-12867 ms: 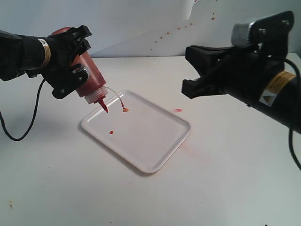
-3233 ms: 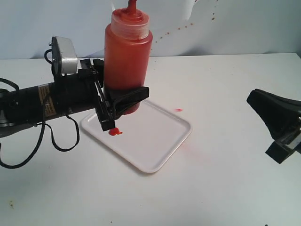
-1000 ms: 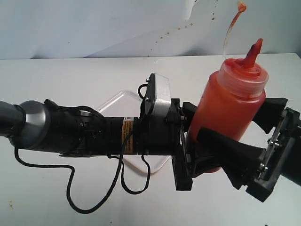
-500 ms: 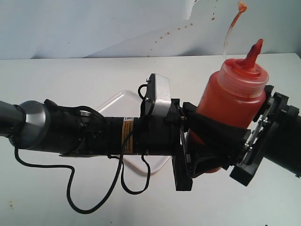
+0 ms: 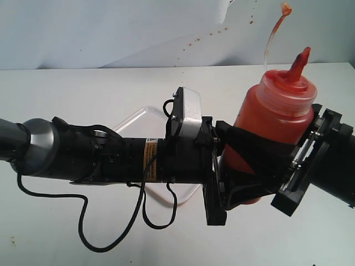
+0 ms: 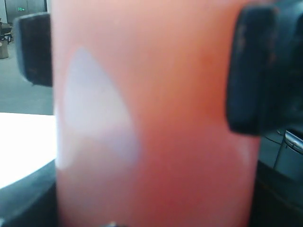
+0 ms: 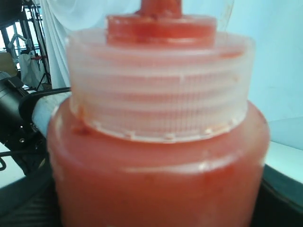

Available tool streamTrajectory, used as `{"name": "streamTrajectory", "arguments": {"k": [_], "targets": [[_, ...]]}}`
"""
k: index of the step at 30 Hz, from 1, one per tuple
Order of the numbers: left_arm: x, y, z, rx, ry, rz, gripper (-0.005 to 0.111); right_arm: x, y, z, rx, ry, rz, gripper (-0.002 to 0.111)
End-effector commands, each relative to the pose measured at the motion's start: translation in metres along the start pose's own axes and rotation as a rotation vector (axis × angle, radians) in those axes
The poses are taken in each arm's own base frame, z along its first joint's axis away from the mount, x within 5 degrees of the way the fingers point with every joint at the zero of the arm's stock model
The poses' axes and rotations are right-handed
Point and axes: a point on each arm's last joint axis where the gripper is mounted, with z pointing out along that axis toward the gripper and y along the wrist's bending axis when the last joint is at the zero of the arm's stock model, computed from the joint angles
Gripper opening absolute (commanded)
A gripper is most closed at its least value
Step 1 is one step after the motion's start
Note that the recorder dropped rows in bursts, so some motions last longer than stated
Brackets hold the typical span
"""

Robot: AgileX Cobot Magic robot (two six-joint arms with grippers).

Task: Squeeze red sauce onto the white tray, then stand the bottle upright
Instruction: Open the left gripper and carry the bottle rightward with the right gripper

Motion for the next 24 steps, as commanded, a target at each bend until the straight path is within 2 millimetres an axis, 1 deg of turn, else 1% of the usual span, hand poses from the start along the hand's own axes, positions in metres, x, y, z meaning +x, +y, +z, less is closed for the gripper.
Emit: {"name": "streamTrajectory", "arguments": {"k": [1, 24], "targets": [[-0.0084, -0.0017, 0.0022, 0.013, -0.057, 0.010, 0.000, -0.0026, 0.0002, 0.0011, -0.002, -0.008, -0.010, 0.000], [-0.0084, -0.0017, 0.0022, 0.012, -0.057, 0.031, 0.000, -0.0013, -0.0005, 0.0011, 0.006, 0.007, -0.010, 0.000]]}}
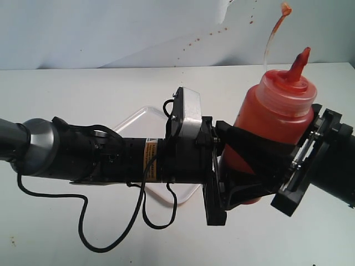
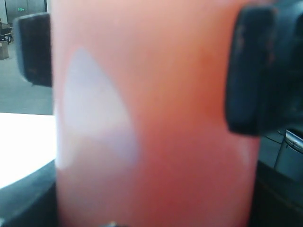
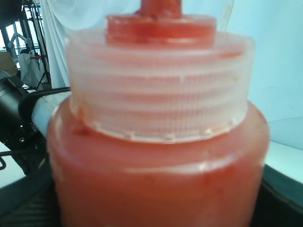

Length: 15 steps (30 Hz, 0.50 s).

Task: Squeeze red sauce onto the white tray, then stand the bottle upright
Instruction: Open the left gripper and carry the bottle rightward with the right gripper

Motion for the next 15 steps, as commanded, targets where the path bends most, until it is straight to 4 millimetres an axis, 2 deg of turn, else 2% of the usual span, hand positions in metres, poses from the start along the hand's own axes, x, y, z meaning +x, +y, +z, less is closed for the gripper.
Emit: {"name": "streamTrajectory", "arguments": {"k": [1, 15], "targets": [[-0.0084, -0.0017, 0.0022, 0.012, -0.057, 0.027, 0.000, -0.0007, -0.0009, 0.0011, 0.010, 0.013, -0.010, 0.000], [-0.0082, -0.0019, 0.0022, 0.015, -0.055, 0.031, 0.000, 0.0016, -0.0022, 0.0010, 0.025, 0.039, -0.010, 0.000]]}}
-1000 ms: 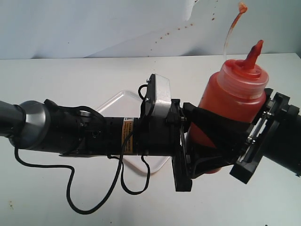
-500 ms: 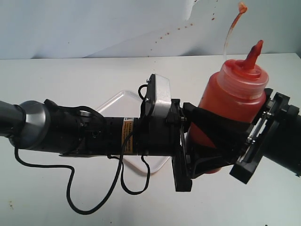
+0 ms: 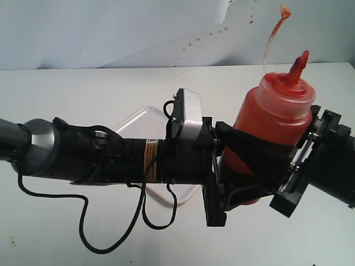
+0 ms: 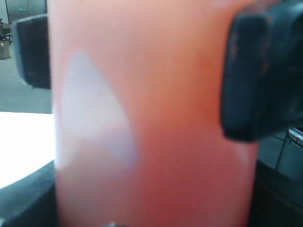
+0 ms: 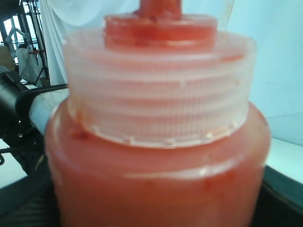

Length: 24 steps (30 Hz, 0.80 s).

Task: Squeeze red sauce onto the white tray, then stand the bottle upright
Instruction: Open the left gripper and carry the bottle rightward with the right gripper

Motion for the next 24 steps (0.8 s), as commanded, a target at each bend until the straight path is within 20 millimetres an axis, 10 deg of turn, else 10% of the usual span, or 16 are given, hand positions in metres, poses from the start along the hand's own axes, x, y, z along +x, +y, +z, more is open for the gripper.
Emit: {"name": "streamTrajectory", "arguments": {"k": [1, 17, 20, 24], "targets": [[-0.0100, -0.0023, 0.0020, 0.016, -0.061, 0.016, 0.000, 0.0005, -0.0011, 0.0010, 0.012, 0.019, -0.007, 0.000], [-0.0099, -0.0023, 0.0020, 0.017, -0.060, 0.016, 0.005, 0.0009, -0.0013, 0.0010, 0.014, 0.023, -0.007, 0.000], [-0.0099, -0.0023, 0.0020, 0.017, -0.060, 0.016, 0.027, 0.0009, -0.0013, 0.0010, 0.014, 0.023, -0.007, 0.000], [-0.0103, -0.0018, 0.0020, 0.012, -0.064, -0.001, 0.089, 0.0009, -0.0013, 0.0010, 0.014, 0.023, -0.007, 0.000]]}}
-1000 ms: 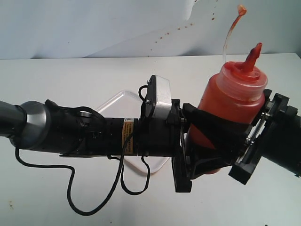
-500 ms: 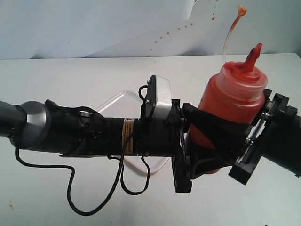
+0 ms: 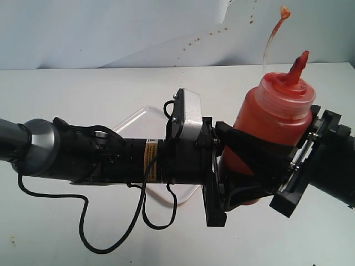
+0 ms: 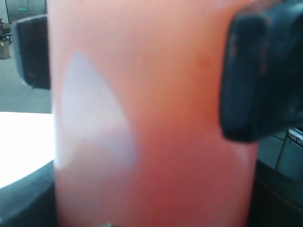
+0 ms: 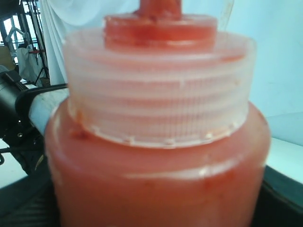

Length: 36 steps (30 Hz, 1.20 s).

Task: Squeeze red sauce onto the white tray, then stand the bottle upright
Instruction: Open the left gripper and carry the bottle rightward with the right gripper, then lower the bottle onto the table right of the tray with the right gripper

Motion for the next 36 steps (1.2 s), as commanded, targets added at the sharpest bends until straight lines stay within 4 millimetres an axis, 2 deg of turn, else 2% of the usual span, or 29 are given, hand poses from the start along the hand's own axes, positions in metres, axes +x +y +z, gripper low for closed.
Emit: {"name": "streamTrajectory", "arguments": {"k": [1, 10, 16, 21, 25, 29, 36], "targets": [[-0.011, -0.001, 0.002, 0.005, -0.070, -0.004, 0.104, 0.001, -0.001, 0.001, 0.013, 0.021, -0.007, 0.000], [-0.012, 0.001, 0.002, -0.013, -0.083, -0.018, 0.104, 0.001, -0.005, 0.001, 0.052, 0.026, -0.018, 0.000], [-0.012, 0.001, 0.002, -0.015, -0.081, -0.018, 0.104, 0.009, -0.027, -0.004, 0.300, 0.116, -0.031, 0.000], [-0.007, 0.004, 0.002, -0.057, -0.026, -0.004, 0.104, 0.006, -0.036, -0.007, 0.407, 0.102, -0.077, 0.000], [-0.006, 0.007, 0.001, -0.081, -0.010, -0.002, 0.104, 0.007, -0.050, -0.012, 0.564, 0.091, -0.093, 0.000], [-0.007, 0.009, 0.001, -0.098, -0.021, -0.011, 0.104, 0.016, -0.065, -0.013, 0.694, 0.086, -0.073, 0.000], [-0.008, 0.010, 0.000, -0.106, -0.027, -0.015, 0.104, 0.041, -0.083, 0.002, 0.735, 0.030, -0.107, 0.000]]}}
